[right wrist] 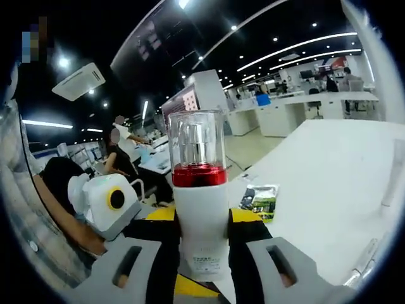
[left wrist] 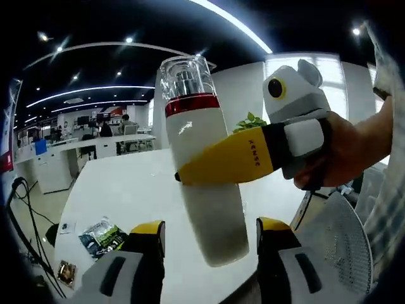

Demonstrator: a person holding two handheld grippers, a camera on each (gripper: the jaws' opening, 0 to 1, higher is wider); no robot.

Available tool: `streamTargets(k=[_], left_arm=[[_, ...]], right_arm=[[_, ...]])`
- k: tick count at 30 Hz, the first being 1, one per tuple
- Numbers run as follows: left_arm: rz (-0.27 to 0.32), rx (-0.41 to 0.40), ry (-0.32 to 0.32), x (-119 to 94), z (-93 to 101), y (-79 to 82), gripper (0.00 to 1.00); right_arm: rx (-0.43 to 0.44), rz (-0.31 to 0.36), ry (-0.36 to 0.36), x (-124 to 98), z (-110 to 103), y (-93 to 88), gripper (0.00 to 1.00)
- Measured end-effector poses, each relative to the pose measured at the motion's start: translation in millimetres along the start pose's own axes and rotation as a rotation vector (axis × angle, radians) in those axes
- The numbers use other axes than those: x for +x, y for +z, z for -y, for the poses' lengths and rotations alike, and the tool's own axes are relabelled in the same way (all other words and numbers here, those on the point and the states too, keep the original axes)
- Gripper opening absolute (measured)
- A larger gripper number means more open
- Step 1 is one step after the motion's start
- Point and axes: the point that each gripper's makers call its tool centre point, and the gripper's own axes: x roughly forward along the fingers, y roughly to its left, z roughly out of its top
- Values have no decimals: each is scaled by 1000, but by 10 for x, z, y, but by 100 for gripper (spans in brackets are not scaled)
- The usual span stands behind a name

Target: Arrange the skincare products in the storage area until every visible bottle or jar stands upright without overlapping.

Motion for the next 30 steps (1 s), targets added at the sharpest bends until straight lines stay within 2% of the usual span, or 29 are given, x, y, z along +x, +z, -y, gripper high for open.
streamTargets(k=[2,4,8,10,12,16,19,23,28,30], left_arm=[[-2,41,8,-2,-10,0,52],[-7,33,-4,5,7,-13,52],[-28,82,-19,5,37,-46,49],[-23,80,-19,-16,36,-26,45],[-15,40,-4,-30,4,-10,45],[8,12,-2,-40,-24,35,46],[-6,23,8,-28,-26,2,49],[11,34,33,-40,-73,32,50],[8,28,44,-42,-109,24,49],[25,21,45,-53,-115,56,49]], right_arm=[[-2,-2,4,22,-32,-3,26],[-6,-5,9,39,-67,-7,26],[-11,-4,21,57,-132,-9,26],[-13,-6,26,73,-158,-17,26],[-15,-5,27,90,-182,-21,26],[-14,-2,30,123,-243,-13,26],[-18,-1,34,145,-307,-13,26],[-31,-3,33,180,-384,-32,26],[-42,-5,15,206,-375,-58,26],[-47,-9,6,204,-367,-75,26]])
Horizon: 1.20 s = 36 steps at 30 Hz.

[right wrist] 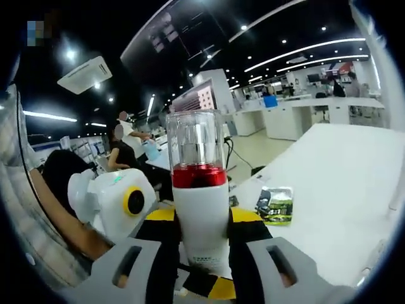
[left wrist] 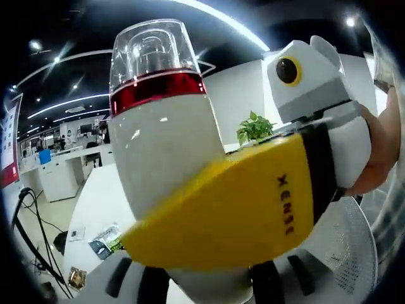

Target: Arrange the skincare products in the storage area until every visible bottle or jar stands upright without overlapping.

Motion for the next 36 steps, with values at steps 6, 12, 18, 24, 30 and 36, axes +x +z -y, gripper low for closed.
streamTargets(k=[6,12,18,24,30,36], left_arm=[[-19,-47,9,-21,-31,-23,42],[-71,-120,-29,-61,-3,-107,37],[-120,-170,-84,-75,97,-178,36],[-130,-231,-135,-90,156,-169,33],[-130,-264,-168,-111,199,-148,33],[-108,-339,-214,-133,234,-75,33]], right_arm=[[-6,-6,-71,-18,47,-26,26],[-23,-38,-126,-15,47,-120,27],[20,-85,-124,-44,96,-210,28],[67,-113,-86,-93,128,-233,29],[131,-87,-60,-126,101,-220,30],[177,-58,3,-174,66,-165,33]])
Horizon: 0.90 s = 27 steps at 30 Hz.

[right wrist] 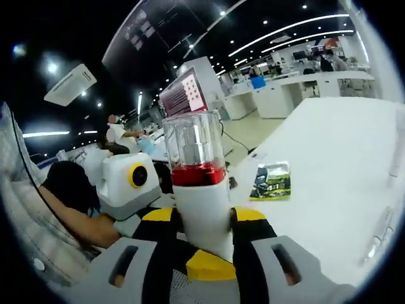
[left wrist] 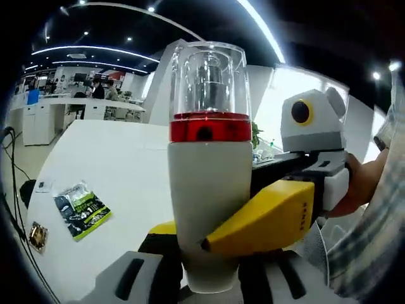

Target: Arrange the skincare products in the storage area until every visible bottle or jar stands upright without overlapping.

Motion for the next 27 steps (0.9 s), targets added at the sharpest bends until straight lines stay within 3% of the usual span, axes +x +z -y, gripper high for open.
streamTargets(k=[8,10,12,13,15,18,22,27], left_arm=[[45,-60,-70,-31,64,103,32],[39,-60,-80,-25,95,93,32],[33,-68,-94,-26,123,81,32],[29,-62,-102,-27,141,74,32],[24,-70,-117,-24,171,64,32],[14,-70,-141,-26,215,48,32],[-5,-66,-187,-32,300,13,32],[-53,-9,-245,-33,464,-98,32]], right_arm=[[230,123,130,-33,-28,237,34],[247,168,156,-44,-33,336,34],[265,147,161,-42,-27,317,35],[286,194,186,-36,-49,410,35],[289,179,199,-28,-50,422,37],[231,146,230,-22,-109,431,38],[48,35,272,-43,-188,339,38],[-115,-75,352,-96,-280,246,35]])
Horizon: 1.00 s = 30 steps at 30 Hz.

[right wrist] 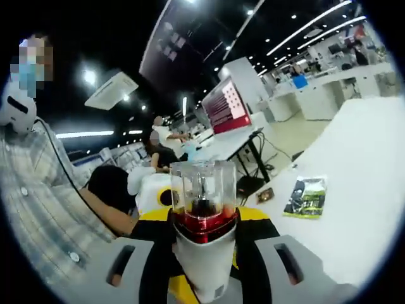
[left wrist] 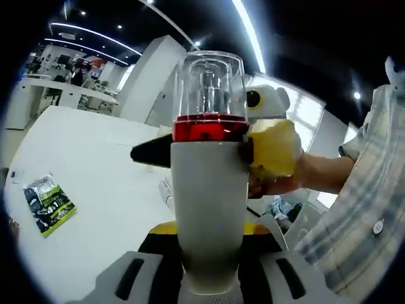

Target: Arrange the skincare products in the storage area until every visible bottle or jar stands upright without overlapping.

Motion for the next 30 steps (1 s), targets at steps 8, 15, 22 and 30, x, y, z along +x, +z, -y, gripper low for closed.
streamTargets(k=[8,15,22,30], left_arm=[[0,10,-16,-9,17,3,32],[-12,13,-31,-5,48,-14,32],[5,59,-9,10,20,6,33],[35,151,89,43,-108,61,34]], right_arm=[[-47,-84,44,14,-55,-67,35],[-42,-162,54,31,-82,-209,36],[-90,-160,31,14,-83,-187,34],[-157,-172,-55,-6,16,-163,33]])
